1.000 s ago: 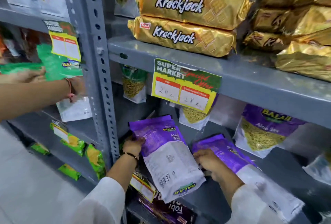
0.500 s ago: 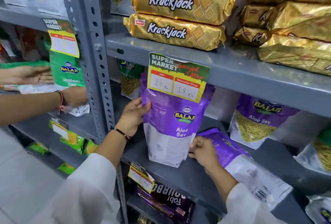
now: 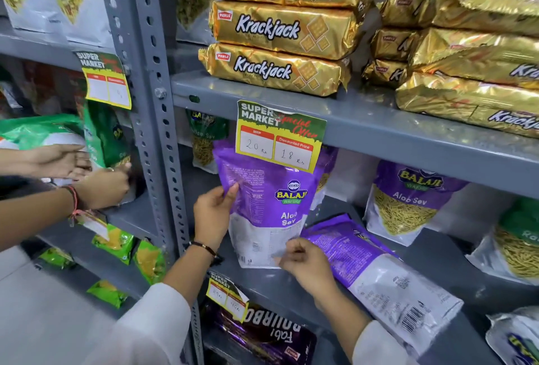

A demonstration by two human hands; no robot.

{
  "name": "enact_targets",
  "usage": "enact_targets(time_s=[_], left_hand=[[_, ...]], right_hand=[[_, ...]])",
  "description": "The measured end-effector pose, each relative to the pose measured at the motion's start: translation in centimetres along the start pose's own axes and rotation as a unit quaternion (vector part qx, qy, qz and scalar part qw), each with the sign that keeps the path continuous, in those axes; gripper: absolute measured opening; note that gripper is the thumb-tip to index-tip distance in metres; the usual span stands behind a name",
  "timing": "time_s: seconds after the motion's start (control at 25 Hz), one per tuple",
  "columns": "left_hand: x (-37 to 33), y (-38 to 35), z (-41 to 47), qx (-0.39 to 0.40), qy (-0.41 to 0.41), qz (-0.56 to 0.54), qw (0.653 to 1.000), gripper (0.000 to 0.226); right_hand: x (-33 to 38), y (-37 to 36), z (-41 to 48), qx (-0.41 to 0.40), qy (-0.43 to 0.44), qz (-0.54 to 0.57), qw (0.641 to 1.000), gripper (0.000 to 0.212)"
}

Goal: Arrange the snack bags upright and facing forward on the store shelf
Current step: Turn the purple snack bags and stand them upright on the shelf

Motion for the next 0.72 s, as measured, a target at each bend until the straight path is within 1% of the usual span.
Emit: enact_targets(time_s=[0.04, 0.08, 0.12, 0.16, 0.2, 0.24, 0.28, 0.32, 0.36, 0.4, 0.44, 0.48, 0.52, 0.6, 0.64, 0.68, 0.72], left_hand=[[-0.5, 0.1, -1.5, -0.057, -0.026, 0.085, 0.994, 0.03], [-0.6, -0.1, -3.1, -0.091, -0.057, 0.152, 0.982, 0.039], [-0.8, -0.6, -5.1, -0.099, -0.092, 0.182, 0.974, 0.036], [-0.8, -1.4, -6.9, -0.079, -0.118, 0.205, 0.968, 0.027], [-1.0, -2.2, -8.6, -0.036, -0.129, 0.212, 0.968, 0.029], [-0.9, -2.8, -9.7, 0.02, -0.127, 0.2, 0.971, 0.04], [-1.0, -3.1, -10.4, 0.073, -0.122, 0.172, 0.975, 0.046], [-1.1, -2.9, -10.3, 0.092, -0.115, 0.144, 0.979, 0.045], [-1.1, -2.3, -9.4, 0.078, -0.095, 0.114, 0.986, 0.04], [-0.7, -1.6, -7.7, 0.025, -0.061, 0.083, 0.994, 0.032], [0.0, -0.7, -5.4, -0.035, -0.022, 0.048, 0.998, 0.025], [0.6, -0.1, -3.1, -0.06, 0.022, 0.002, 0.998, 0.018], [1.3, 0.0, -1.0, -0.037, 0.063, -0.058, 0.996, 0.016], [2.1, -0.9, 1.3, 0.063, 0.127, -0.141, 0.98, 0.021], [2.3, -1.4, 1.7, 0.101, 0.149, -0.159, 0.971, 0.021], [2.5, -1.7, 1.7, 0.122, 0.162, -0.169, 0.965, 0.02], [2.8, -1.7, 1.7, 0.123, 0.169, -0.175, 0.962, 0.019]], right_hand=[[-0.1, -0.3, 0.2, 0.025, -0.003, 0.01, 1.0, 0.047], [-0.1, -0.5, 0.3, 0.047, 0.004, 0.02, 0.999, 0.067], [-0.2, -0.9, 0.3, 0.066, 0.024, 0.031, 0.997, 0.084], [-0.5, -1.2, 0.4, 0.065, 0.053, 0.025, 0.996, 0.093], [-0.9, -1.6, 0.6, 0.06, 0.083, 0.014, 0.995, 0.093], [-1.1, -2.0, 0.6, 0.042, 0.097, -0.004, 0.994, 0.086], [-1.3, -2.1, 0.8, 0.023, 0.103, -0.016, 0.994, 0.078], [-1.1, -2.0, 0.9, 0.001, 0.094, -0.026, 0.995, 0.072], [-0.9, -1.6, 1.3, -0.014, 0.083, -0.021, 0.996, 0.071], [-0.6, -1.0, 1.8, -0.006, 0.066, -0.006, 0.998, 0.075], [-0.5, -0.5, 2.5, 0.025, 0.045, 0.017, 0.999, 0.078], [0.1, 0.0, 3.0, 0.072, 0.02, 0.034, 0.997, 0.076], [0.7, 0.5, 3.4, 0.119, 0.002, 0.049, 0.992, 0.07], [1.6, 1.2, 4.3, 0.171, -0.018, 0.043, 0.984, 0.06], [1.8, 1.4, 4.7, 0.181, -0.023, 0.04, 0.982, 0.057], [1.7, 1.5, 5.2, 0.183, -0.027, 0.042, 0.982, 0.055], [1.6, 1.5, 5.5, 0.186, -0.031, 0.039, 0.981, 0.053]])
Point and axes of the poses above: each hand's wrist, its own z-axis towards the middle knuckle, its own y-axis out of the back of the hand, x = y × z, the point moved 3 cm from there along z, towards the middle knuckle, and after that the axes turned 10 degrees about z, right-handed, at the moved point
